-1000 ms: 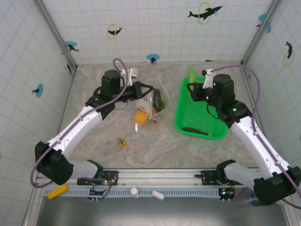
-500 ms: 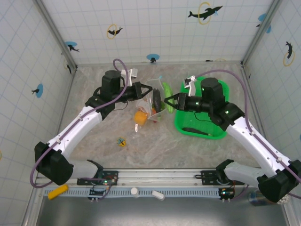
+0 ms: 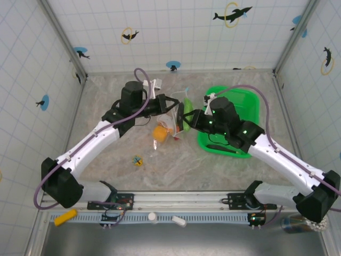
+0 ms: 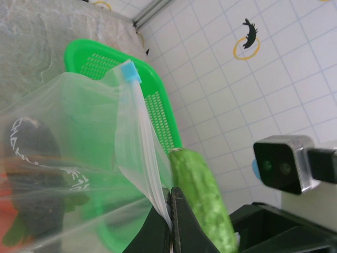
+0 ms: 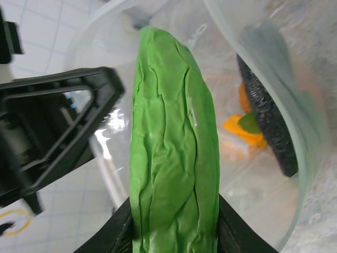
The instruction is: Place the food in the zip-top bag and seal the zipper
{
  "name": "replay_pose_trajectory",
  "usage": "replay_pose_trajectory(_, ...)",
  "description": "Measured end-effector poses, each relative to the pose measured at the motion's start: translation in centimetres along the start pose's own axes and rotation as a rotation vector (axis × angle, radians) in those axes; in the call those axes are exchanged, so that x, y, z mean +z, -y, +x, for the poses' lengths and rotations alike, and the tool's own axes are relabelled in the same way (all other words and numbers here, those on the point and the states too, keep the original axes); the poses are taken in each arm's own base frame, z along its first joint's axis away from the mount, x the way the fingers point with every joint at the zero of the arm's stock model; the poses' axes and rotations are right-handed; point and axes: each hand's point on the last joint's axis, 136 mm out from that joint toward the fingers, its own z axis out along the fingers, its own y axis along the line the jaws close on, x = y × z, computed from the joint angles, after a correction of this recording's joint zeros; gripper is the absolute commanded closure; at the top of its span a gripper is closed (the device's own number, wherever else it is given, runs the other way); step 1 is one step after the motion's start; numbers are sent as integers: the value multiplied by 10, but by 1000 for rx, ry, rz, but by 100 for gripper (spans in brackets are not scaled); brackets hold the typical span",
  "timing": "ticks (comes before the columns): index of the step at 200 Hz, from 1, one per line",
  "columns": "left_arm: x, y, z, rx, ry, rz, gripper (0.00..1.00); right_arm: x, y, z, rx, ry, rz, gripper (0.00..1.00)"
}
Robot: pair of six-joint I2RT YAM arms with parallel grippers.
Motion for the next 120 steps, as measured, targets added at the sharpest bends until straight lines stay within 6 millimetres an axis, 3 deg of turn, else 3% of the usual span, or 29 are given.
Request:
replay_pose_trajectory(29, 1, 1, -1, -39, 13, 19, 100, 12, 8, -9, -97, 134, 109, 71)
replay_pose_trajectory(72, 2, 5, -3, -72, 22, 44, 100, 16, 15, -30, -209, 300, 216, 62)
replay_pose_trajectory(120, 2, 8, -5, -83, 25, 56, 100, 29, 16, -29, -279, 291, 255, 32)
